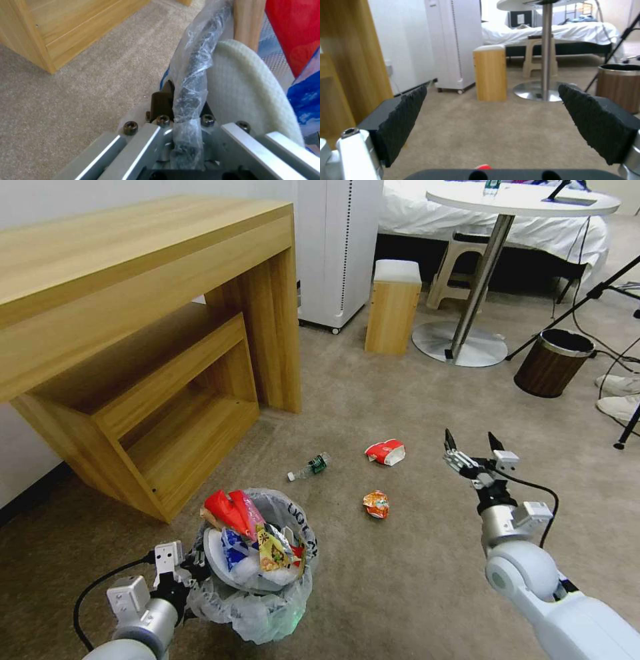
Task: Pick up the trash bin and place the garbage on the floor into it.
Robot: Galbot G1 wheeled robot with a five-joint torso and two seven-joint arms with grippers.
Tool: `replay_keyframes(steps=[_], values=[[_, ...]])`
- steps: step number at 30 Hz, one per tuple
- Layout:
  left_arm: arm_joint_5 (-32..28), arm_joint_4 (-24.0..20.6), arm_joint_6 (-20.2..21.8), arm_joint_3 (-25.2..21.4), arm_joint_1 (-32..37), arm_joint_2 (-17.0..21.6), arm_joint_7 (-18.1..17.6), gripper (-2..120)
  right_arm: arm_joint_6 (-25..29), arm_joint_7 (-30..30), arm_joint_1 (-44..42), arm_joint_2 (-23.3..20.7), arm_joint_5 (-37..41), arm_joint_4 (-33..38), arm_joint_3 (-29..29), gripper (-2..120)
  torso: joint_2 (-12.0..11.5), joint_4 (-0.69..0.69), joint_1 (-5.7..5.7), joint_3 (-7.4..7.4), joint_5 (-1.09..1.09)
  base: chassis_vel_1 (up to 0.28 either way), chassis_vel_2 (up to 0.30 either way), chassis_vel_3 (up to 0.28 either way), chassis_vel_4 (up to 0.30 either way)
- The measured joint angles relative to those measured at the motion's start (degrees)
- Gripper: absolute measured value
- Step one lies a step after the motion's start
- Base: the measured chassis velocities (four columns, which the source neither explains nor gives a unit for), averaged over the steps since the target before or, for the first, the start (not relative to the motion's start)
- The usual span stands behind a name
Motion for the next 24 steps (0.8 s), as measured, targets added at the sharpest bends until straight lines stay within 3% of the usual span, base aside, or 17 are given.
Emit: replay_keyframes(steps=[24], values=[[0.97,0.1,-0.22,-0.08,0.53,0.49,0.36,0,1.72,-0.13,-3.96,2.47,-5.04,-0.51,1.77,100,0.0,0.01,0.0,0.0,0.0,0.0,0.0,0.0,0.0]])
